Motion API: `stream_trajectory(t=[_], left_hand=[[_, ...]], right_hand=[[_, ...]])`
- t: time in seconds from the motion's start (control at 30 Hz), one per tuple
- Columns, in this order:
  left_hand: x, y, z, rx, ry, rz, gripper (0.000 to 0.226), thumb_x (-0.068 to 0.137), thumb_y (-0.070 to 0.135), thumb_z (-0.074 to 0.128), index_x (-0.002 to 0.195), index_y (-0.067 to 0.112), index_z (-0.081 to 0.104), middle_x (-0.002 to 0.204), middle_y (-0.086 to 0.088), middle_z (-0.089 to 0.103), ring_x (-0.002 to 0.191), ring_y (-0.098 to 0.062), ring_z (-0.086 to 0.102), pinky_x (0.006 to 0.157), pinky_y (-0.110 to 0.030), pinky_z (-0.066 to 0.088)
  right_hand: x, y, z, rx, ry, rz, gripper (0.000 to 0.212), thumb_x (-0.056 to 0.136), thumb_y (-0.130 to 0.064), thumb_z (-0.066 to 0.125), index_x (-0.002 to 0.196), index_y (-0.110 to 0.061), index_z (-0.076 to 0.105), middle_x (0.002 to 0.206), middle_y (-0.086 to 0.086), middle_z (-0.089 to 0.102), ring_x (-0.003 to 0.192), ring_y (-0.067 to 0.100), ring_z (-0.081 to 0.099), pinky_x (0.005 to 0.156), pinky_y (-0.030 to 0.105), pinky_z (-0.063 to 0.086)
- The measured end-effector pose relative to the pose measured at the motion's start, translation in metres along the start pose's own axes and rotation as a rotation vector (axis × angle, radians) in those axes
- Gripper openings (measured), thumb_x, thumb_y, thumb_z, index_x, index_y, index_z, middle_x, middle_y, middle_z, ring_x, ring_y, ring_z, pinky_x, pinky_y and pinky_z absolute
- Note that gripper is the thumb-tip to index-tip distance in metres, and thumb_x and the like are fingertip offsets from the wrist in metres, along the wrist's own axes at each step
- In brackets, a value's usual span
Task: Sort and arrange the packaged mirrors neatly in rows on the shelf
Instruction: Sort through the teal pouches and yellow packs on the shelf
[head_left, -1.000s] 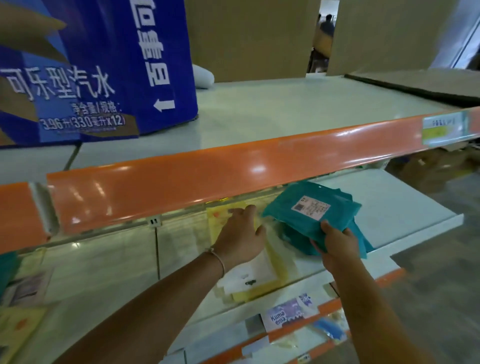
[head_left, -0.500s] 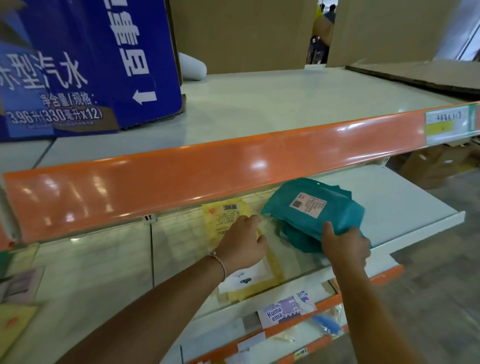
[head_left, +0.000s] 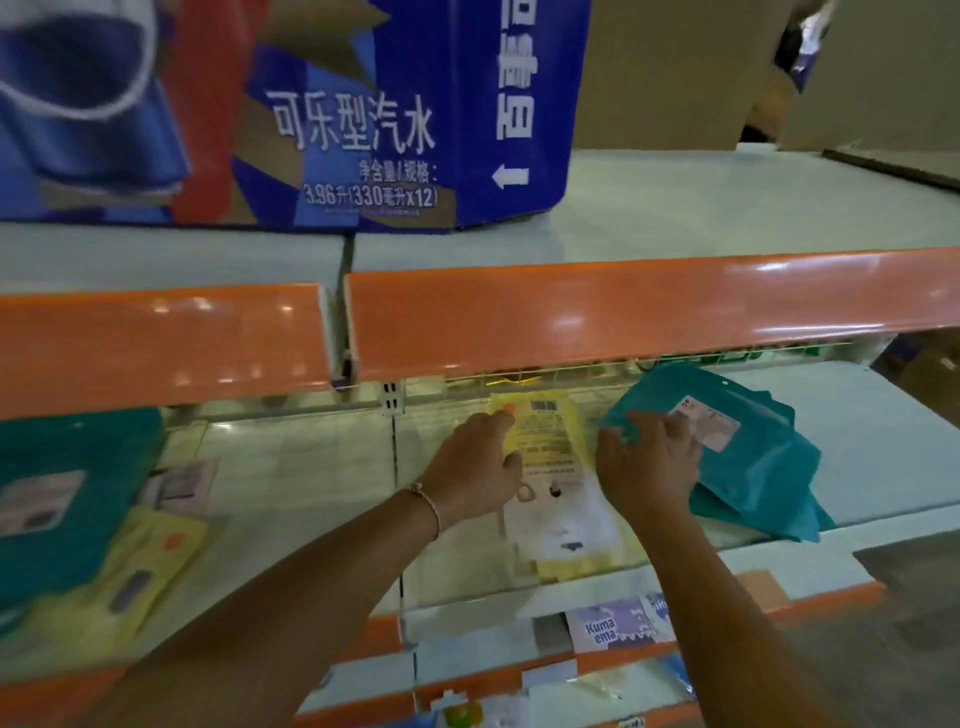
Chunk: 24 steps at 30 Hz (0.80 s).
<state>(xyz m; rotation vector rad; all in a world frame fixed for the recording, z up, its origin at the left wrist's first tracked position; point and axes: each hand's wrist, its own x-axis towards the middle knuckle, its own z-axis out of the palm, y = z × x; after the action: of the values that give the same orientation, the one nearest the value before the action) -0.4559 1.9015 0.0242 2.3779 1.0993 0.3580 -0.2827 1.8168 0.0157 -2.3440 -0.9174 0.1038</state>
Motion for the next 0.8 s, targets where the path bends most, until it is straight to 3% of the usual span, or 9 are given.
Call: stream_trajectory(t=[0.2, 0.43, 0.53, 0.67, 0.8], left_hand=[[-0.044, -0.077, -0.056, 0.061, 0.133, -0.167, 0.041, 0.097, 0.030, 0.048, 0.134, 0.014, 0.050, 0.130, -0.010, 0.056, 0.118, -0.027, 0.053, 0.097, -0.034, 0.045], [-0.130, -0.185, -0.095, 0.142, 0.234, -0.385, 0.041, 0.096, 0.029, 0.045, 0.134, 0.014, 0.049, 0.124, -0.008, 0.056, 0.113, -0.023, 0.054, 0.093, -0.033, 0.047], [-0.165, -0.226, -0.108, 0.203, 0.286, -0.366, 0.036, 0.093, 0.026, 0.045, 0.125, 0.013, 0.055, 0.123, -0.008, 0.058, 0.108, -0.024, 0.057, 0.087, -0.033, 0.049], [-0.207, -0.271, -0.118, 0.255, 0.361, -0.335, 0.027, 0.092, 0.025, 0.043, 0.107, 0.011, 0.061, 0.102, -0.007, 0.058, 0.090, -0.028, 0.057, 0.073, -0.033, 0.044], [-0.236, -0.305, -0.114, 0.309, 0.478, -0.283, 0.038, 0.091, 0.031, 0.040, 0.109, 0.009, 0.064, 0.111, -0.010, 0.062, 0.102, -0.030, 0.059, 0.086, -0.042, 0.052]], right_hand=[[-0.045, -0.081, 0.046, 0.065, -0.121, -0.308, 0.034, 0.089, -0.029, 0.063, 0.117, -0.009, 0.066, 0.124, 0.014, 0.062, 0.122, 0.032, 0.050, 0.106, 0.038, 0.033], [-0.112, -0.152, 0.096, 0.125, -0.294, -0.327, 0.038, 0.087, -0.031, 0.065, 0.121, -0.013, 0.063, 0.127, 0.013, 0.057, 0.122, 0.031, 0.048, 0.106, 0.038, 0.036], [-0.141, -0.177, 0.117, 0.163, -0.398, -0.330, 0.039, 0.087, -0.033, 0.064, 0.123, -0.017, 0.061, 0.129, 0.011, 0.054, 0.119, 0.029, 0.052, 0.103, 0.039, 0.043], [-0.181, -0.209, 0.142, 0.195, -0.489, -0.348, 0.038, 0.089, -0.033, 0.063, 0.124, -0.019, 0.058, 0.130, 0.006, 0.053, 0.119, 0.022, 0.053, 0.100, 0.033, 0.044], [-0.216, -0.234, 0.167, 0.206, -0.538, -0.373, 0.037, 0.090, -0.033, 0.063, 0.124, -0.020, 0.058, 0.128, 0.004, 0.054, 0.119, 0.019, 0.054, 0.099, 0.031, 0.045]])
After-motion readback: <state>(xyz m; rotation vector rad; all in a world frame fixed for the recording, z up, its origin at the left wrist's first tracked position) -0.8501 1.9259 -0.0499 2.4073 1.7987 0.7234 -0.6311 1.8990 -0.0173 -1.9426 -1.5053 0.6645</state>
